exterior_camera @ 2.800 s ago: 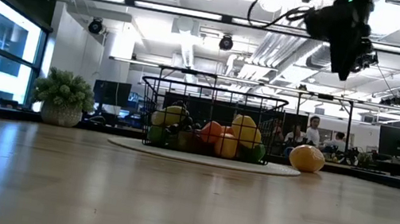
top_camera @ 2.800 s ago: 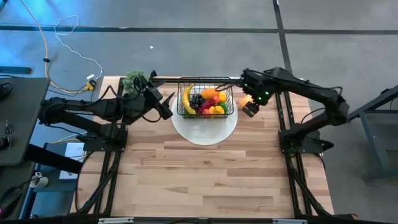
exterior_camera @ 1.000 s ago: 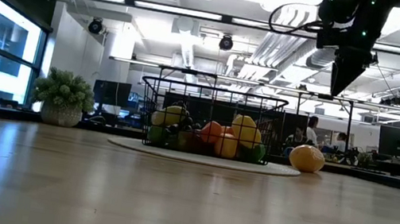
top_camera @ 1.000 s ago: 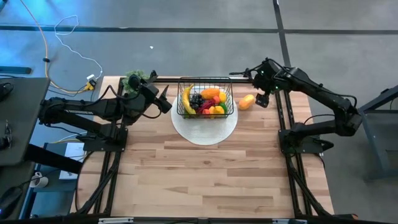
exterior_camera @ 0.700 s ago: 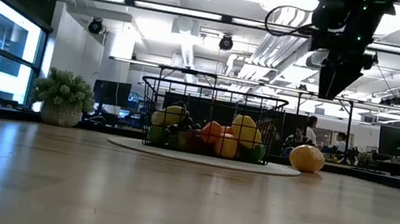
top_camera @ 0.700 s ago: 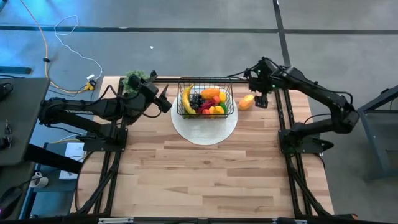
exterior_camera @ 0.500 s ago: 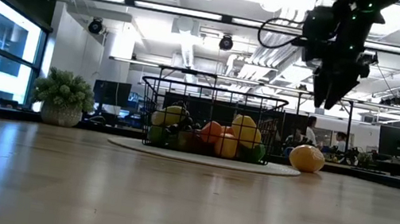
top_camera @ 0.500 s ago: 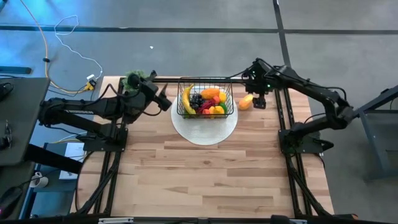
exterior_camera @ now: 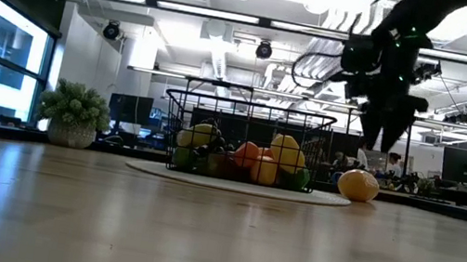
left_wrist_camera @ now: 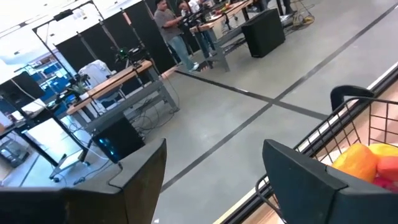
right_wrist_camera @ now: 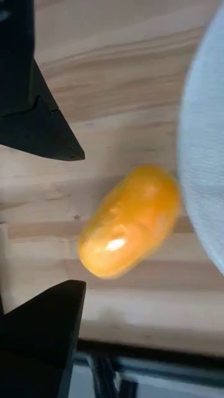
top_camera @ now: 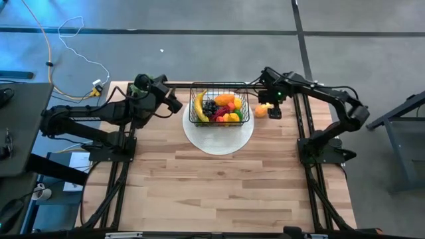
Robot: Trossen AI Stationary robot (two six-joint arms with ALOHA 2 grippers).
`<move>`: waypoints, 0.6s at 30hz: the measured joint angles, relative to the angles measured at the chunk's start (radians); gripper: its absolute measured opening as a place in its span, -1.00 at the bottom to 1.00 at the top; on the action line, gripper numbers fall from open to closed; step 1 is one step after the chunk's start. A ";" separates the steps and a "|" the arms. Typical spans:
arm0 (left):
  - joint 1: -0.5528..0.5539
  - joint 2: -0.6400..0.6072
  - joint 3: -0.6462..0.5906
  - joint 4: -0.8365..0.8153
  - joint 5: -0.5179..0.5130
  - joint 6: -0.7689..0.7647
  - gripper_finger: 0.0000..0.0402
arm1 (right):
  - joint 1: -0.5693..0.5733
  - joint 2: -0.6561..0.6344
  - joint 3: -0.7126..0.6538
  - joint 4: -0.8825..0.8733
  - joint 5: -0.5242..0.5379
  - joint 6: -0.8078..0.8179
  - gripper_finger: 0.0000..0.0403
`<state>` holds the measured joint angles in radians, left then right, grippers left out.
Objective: Build produce basket
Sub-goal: Put the yellow mango into the black wire basket
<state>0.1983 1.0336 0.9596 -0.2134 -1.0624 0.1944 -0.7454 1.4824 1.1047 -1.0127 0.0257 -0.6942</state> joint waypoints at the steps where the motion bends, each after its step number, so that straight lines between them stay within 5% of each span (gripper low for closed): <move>1: 0.004 0.000 0.000 0.000 0.003 0.000 0.27 | -0.003 -0.007 -0.020 0.006 0.000 -0.005 0.55; 18: 0.006 0.000 0.000 0.000 0.004 0.000 0.27 | -0.018 -0.091 -0.272 0.384 0.023 -0.098 0.55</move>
<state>0.2043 1.0336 0.9596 -0.2131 -1.0584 0.1944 -0.7631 1.3914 0.8323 -0.6291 0.0484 -0.7923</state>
